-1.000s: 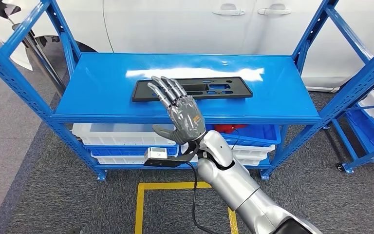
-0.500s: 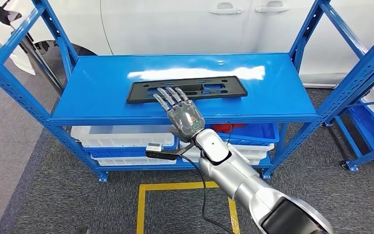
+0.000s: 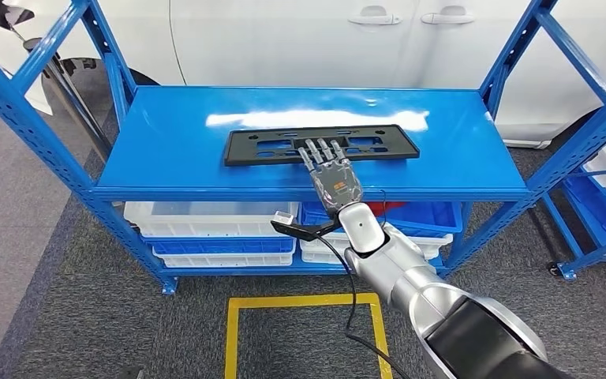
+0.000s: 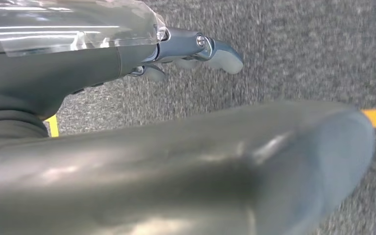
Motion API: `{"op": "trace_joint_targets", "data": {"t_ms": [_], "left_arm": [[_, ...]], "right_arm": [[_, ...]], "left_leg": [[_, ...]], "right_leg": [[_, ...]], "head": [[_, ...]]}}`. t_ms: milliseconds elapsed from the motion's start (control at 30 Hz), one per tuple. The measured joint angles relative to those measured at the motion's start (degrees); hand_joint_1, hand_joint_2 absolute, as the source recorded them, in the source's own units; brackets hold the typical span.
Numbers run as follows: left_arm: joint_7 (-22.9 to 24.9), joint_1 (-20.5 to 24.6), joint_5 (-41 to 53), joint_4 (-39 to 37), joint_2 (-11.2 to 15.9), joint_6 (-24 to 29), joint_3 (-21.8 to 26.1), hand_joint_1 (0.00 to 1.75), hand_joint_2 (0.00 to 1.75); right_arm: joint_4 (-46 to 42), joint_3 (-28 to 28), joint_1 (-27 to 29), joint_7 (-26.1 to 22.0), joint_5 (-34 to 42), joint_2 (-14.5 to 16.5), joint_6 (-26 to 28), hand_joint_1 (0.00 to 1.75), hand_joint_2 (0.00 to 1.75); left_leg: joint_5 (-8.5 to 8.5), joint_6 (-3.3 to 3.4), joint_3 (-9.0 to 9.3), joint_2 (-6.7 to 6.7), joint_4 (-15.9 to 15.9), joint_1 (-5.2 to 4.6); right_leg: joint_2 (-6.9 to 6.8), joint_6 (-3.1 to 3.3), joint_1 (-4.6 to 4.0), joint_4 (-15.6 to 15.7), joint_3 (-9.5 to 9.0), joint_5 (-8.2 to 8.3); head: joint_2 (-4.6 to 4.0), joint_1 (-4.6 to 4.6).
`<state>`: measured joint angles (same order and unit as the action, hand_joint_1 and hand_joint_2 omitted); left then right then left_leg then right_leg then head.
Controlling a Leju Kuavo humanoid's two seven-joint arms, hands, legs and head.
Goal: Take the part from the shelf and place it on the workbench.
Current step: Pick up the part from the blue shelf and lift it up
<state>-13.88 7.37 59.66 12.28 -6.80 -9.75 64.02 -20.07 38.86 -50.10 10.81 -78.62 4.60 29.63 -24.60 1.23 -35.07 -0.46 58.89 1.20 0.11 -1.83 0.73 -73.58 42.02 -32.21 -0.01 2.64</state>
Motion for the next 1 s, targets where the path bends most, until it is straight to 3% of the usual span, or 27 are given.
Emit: {"op": "trace_joint_targets", "data": {"t_ms": [33, 67, 133, 200, 300, 400, 500, 533, 567, 600, 667, 700, 767, 900, 933, 1000], "left_arm": [[0.00, -0.01, 0.01, 0.00, 0.00, -0.02, 0.00, 0.00, 0.00], [0.01, -0.02, 0.01, 0.00, 0.00, -0.04, 0.00, 0.00, 0.00], [0.02, -0.01, 0.01, 0.00, -0.01, -0.03, 0.00, 0.00, 0.00], [0.06, 0.07, 0.01, -0.08, -0.10, -0.02, 0.00, 0.00, 0.00], [0.14, 0.14, 0.01, -0.16, -0.19, -0.02, 0.02, 0.00, 0.00], [0.13, 0.18, 0.00, -0.21, -0.12, -0.05, 0.02, 0.00, 0.00], [0.11, 0.16, -0.01, -0.27, -0.12, -0.07, 0.01, 0.00, 0.00], [0.11, 0.10, -0.01, -0.28, -0.10, -0.07, 0.01, 0.00, 0.00], [0.12, 0.06, -0.01, -0.28, -0.09, -0.07, 0.02, 0.00, 0.00], [0.13, 0.04, -0.02, -0.28, -0.07, -0.06, 0.02, 0.00, 0.00], [0.13, 0.10, -0.05, -0.29, -0.04, -0.05, 0.02, 0.00, 0.00], [0.13, 0.16, -0.08, -0.30, -0.04, -0.04, 0.02, 0.00, 0.00], [0.11, 0.20, -0.14, -0.33, -0.06, -0.02, 0.02, 0.00, 0.00], [0.05, 0.16, -0.16, -0.35, -0.08, 0.08, 0.02, 0.00, 0.00], [0.05, 0.21, -0.16, -0.35, -0.07, 0.10, 0.02, 0.00, 0.00], [0.08, 0.29, -0.14, -0.35, -0.04, 0.13, 0.02, 0.00, 0.00]], "right_arm": [[0.48, 0.00, 0.06, 0.01, -0.07, -0.08, 0.02, 0.00, 1.75], [0.86, 0.00, 0.09, 0.01, -0.14, -0.14, 0.04, 0.00, 1.75], [1.36, -0.01, -0.02, 0.01, -0.28, -0.21, 0.12, 0.00, 1.75], [1.63, -0.03, -0.33, 0.01, -0.38, -0.25, 0.22, 0.00, 1.75], [2.01, -0.05, -0.57, 0.01, -0.47, -0.33, 0.30, 0.00, 1.75], [2.27, -0.11, -0.76, -0.01, -0.50, -0.37, 0.29, 0.00, 1.75], [2.57, -0.13, -0.81, -0.03, -0.50, -0.26, 0.28, 0.00, 1.75], [2.70, -0.13, -0.72, -0.03, -0.51, -0.25, 0.27, 0.00, 1.75], [2.82, -0.13, -0.63, -0.03, -0.55, -0.25, 0.27, 0.00, 1.75], [2.91, -0.13, -0.57, -0.04, -0.61, -0.25, 0.27, 0.00, 1.75], [3.00, -0.16, -0.60, -0.09, -0.81, -0.25, 0.33, 0.00, 1.75], [3.01, -0.25, -0.68, -0.15, -0.92, -0.25, 0.46, 0.00, 1.75], [3.02, -0.75, -0.79, -0.73, -0.89, -0.25, 1.50, 0.00, 1.75], [2.77, -3.39, -1.07, -4.39, 1.73, -0.21, 6.00, 0.00, 1.75], [2.66, -4.13, -1.25, -5.53, 2.59, -0.14, 6.63, 0.00, 1.75], [2.53, -5.49, -1.46, -7.59, 3.75, 0.10, 7.17, 0.00, 1.75]], "left_leg": [[-0.07, 0.09, 0.06, -0.02, 0.01, -0.10], [-0.14, 0.13, 0.18, -0.05, 0.01, -0.19], [-0.39, 0.10, 0.59, -0.14, 0.02, -0.37], [-0.68, -0.18, 0.83, -0.16, 0.05, -0.64], [-0.90, -0.98, 0.91, -0.09, -0.11, -0.62], [-2.45, -1.81, 0.19, 0.05, 1.97, -0.53], [-6.83, -2.45, -5.11, 0.13, 12.36, -0.32], [-7.34, -2.63, -6.80, 0.13, 15.11, -0.24], [-6.75, -2.76, -7.57, 0.14, 15.89, -0.18], [-5.01, -2.81, -7.07, 0.15, 14.15, -0.10], [-0.72, -2.78, -3.82, 0.26, 6.65, 0.04], [0.51, -2.55, -2.26, 0.27, 3.26, 0.02], [0.78, -1.87, -1.00, 0.23, 0.45, -0.14], [0.76, -0.36, -0.69, 0.08, -0.05, -0.21], [0.75, -0.11, -0.53, 0.08, -0.17, -0.16], [0.60, 0.24, -0.38, 0.09, -0.20, -0.26]], "right_leg": [[0.00, 0.08, -0.02, -2.04, 1.24, -0.16], [0.00, 0.27, -0.04, -1.60, 1.29, 0.91], [0.01, 1.01, -0.26, 5.17, -1.61, 5.24], [-0.04, 1.70, -0.66, 12.44, -4.95, 8.01], [-0.05, 1.96, -1.01, 14.96, -5.97, 8.21], [-0.10, 2.53, -0.46, 15.96, -6.83, 8.37], [-0.13, 2.92, -0.34, 16.17, -7.36, 8.17], [-0.13, 2.94, -0.36, 16.13, -7.45, 8.05], [-0.11, 2.90, -0.36, 16.09, -7.57, 7.90], [-0.08, 2.79, -0.33, 16.01, -7.77, 7.71], [-0.04, 2.38, -0.30, 15.74, -8.22, 7.15], [-0.01, 2.09, -0.38, 15.48, -8.28, 6.86], [0.02, 1.49, -0.58, 15.21, -8.14, 6.60], [-0.07, 0.36, -0.47, 13.97, -7.68, 5.49], [-0.07, 0.17, -0.42, 11.73, -6.67, 4.23], [-0.08, 0.00, -0.38, 4.22, -2.82, 0.99]], "head": [[0.00, 0.00], [0.00, 0.00], [0.01, 0.00], [0.01, 0.01], [0.01, 0.00], [0.01, 0.01], [0.00, 0.02], [0.00, 0.02], [0.00, 0.02], [0.00, 0.02], [0.01, 0.02], [0.01, 0.01], [0.01, 0.01], [0.01, 0.00], [0.01, 0.00], [0.01, 0.00]]}}
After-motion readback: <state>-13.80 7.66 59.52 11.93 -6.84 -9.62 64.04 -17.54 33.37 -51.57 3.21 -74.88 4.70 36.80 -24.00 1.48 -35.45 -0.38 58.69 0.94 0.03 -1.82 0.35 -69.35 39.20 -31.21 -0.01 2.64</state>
